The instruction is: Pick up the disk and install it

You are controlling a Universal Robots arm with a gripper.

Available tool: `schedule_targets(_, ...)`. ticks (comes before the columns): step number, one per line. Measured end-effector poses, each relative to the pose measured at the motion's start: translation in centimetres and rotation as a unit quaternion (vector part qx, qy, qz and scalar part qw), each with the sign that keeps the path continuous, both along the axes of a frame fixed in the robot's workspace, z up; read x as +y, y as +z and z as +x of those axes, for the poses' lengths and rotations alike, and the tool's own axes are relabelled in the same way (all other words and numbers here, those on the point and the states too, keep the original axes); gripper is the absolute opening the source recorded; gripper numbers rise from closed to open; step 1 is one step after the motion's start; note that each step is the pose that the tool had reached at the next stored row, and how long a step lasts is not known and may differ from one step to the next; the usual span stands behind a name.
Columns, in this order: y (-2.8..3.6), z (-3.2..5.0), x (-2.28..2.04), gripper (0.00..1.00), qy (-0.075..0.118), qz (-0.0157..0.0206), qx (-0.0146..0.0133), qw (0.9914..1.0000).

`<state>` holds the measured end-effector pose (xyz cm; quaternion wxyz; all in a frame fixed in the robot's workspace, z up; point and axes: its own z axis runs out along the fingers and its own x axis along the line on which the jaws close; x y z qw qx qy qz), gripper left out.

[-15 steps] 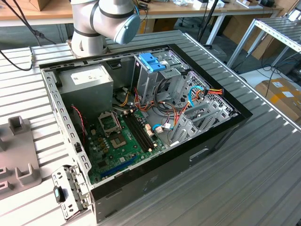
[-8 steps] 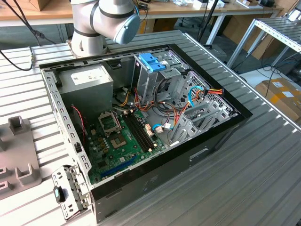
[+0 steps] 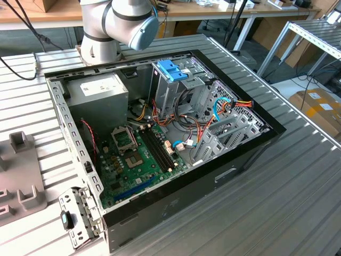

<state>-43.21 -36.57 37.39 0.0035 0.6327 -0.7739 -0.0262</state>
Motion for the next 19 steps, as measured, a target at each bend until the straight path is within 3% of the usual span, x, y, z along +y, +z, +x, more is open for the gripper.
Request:
schedule_targets(9,-0.07,0.0,0.16,0.42,0.0,0.0,0.0,1.0)
schedule_targets(11,-0.83,0.0,0.31,0.42,0.0,0.0,0.0,1.0)
schedule_targets(19,-0.83,-0.03,0.41,0.42,0.0,0.0017,-0.0001,1.0)
